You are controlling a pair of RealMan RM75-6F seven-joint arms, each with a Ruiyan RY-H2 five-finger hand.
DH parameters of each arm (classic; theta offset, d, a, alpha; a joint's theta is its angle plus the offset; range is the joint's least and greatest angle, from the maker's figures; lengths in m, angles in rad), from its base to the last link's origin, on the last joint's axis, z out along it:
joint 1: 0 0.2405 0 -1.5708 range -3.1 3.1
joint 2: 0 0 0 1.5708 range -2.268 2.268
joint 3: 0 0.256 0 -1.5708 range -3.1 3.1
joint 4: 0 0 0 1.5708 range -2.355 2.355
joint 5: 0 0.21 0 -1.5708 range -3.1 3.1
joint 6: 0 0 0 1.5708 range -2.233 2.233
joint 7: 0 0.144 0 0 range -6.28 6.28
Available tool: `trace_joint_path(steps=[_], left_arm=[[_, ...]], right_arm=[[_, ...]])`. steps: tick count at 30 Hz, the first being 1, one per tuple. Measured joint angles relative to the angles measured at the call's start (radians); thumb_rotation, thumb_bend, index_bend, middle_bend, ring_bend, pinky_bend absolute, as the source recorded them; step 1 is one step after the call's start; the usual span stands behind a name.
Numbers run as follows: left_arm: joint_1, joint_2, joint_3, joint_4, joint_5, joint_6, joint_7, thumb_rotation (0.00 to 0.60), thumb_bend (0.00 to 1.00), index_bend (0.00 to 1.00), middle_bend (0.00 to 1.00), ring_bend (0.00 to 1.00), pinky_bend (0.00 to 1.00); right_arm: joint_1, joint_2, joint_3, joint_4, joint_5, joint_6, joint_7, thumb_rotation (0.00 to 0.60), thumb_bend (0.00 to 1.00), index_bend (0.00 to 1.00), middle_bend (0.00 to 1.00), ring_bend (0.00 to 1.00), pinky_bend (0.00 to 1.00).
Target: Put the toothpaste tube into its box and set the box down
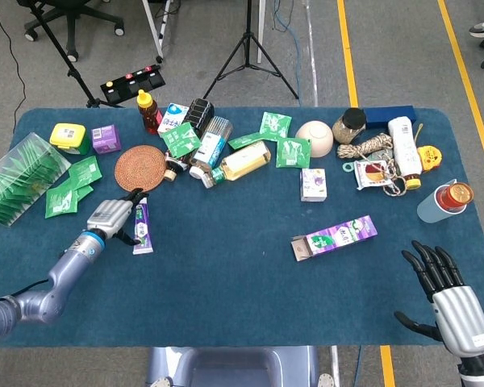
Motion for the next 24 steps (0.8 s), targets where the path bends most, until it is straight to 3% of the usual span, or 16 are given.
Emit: trace_joint_path(steps=[8,18,24], left_arm=[[-0.011,-0.032,-0.006,-0.009,0.006,0.022,0.015,0.600,0.06,0.06,0.04,0.17,0.35],[0.003,-0.091,-0.018,-0.005,0.186,0.088,-0.060,0.600,0.06,0.06,0.04,0.17,0.35],[-0.006,-0.122,-0.015,-0.011,0.216,0.093,-0.050,0.600,0.06,0.06,0.04,0.17,0.35]], right_arm=[[-0.003,0.005,0.000,0.001,-0.003,0.009,0.010,0.600,0.00,0.00,0.00,0.00,0.00],[-0.004,0.004,-0.001,0.001,-0.006,0.012,0.008,0.600,0.00,0.00,0.00,0.00,0.00],[-0.004,0.006,-0.001,0.001,-0.006,0.013,0.012,0.600,0.00,0.00,0.00,0.00,0.00]])
